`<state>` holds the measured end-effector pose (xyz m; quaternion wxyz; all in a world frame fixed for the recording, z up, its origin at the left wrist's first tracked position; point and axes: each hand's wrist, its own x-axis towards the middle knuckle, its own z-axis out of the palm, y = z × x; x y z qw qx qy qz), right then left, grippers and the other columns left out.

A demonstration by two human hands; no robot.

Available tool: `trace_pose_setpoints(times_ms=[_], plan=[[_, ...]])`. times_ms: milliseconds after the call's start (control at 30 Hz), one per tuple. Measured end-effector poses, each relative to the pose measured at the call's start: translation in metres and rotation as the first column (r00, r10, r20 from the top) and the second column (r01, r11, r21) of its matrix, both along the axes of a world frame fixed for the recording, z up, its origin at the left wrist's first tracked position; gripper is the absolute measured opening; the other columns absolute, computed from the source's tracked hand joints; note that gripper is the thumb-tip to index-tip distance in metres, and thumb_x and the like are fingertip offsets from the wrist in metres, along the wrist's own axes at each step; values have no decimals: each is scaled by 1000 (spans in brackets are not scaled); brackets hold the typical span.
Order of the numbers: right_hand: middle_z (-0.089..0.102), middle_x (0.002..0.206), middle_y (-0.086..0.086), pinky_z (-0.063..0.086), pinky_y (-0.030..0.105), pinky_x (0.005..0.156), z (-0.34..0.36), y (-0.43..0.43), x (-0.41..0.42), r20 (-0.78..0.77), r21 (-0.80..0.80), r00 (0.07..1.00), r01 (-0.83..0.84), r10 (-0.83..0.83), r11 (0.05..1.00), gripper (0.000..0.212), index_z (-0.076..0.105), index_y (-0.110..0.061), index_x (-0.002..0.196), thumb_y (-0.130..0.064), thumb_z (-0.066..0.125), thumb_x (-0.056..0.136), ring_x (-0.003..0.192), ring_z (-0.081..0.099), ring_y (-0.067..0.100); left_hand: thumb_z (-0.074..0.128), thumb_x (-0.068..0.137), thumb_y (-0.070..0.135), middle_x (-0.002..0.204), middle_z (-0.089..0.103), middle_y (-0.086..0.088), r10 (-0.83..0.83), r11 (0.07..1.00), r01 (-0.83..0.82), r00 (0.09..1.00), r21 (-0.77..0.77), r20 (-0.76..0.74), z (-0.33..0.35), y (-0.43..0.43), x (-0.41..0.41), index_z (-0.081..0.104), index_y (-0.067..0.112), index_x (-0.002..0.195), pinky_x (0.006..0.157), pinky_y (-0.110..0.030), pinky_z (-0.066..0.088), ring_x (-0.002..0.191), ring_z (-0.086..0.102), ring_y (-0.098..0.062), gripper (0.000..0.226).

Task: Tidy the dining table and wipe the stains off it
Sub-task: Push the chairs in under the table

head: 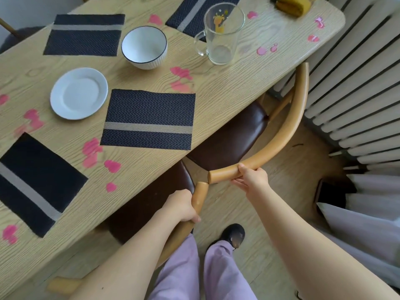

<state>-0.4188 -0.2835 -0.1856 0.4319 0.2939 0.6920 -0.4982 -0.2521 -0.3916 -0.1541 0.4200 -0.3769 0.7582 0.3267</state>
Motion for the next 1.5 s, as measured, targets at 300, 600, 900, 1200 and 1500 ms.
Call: trace_pose_setpoints(times_ms=[300,600,900,1200,1500], plan=[[62,114,16,58,25,49,2,2,-1,18,21,1000,-7,6,1000,40,46,-7,127,-18,62,93,84,69,27,80,69,41,107,62,-3,-40,999,41,999,15,-21,1,-2,0,54,14,110,84,-34,53,97,62,-23,55],[57,120,9,55,34,81,24,6,9,-87,115,988,-116,127,987,55,43,-13,137,-42,58,92,90,62,21,68,76,54,113,66,-3,-30,994,1,968,-114,-251,32,-28,-12,59,13,120,91,-35,48,109,59,-24,61],[60,119,-1,47,32,90,117,16,59,-446,304,832,-207,331,930,36,58,-23,125,-25,57,89,110,56,20,63,84,28,93,66,10,-24,996,-30,807,-82,-590,89,-45,3,65,23,108,87,-27,48,97,63,-14,25],[64,99,-5,42,20,60,172,28,130,-543,325,704,-326,458,888,25,69,-26,107,-19,54,88,89,57,12,62,85,28,102,69,7,-106,980,-45,702,-193,-704,140,-74,64,67,22,104,90,-32,49,98,63,-13,21],[65,95,4,53,35,87,121,38,259,-369,229,835,-345,409,910,10,64,-19,96,-16,59,87,96,63,23,57,91,31,110,66,5,-111,965,-93,701,-244,-704,132,-31,185,61,24,113,87,-34,52,102,60,-16,24]])
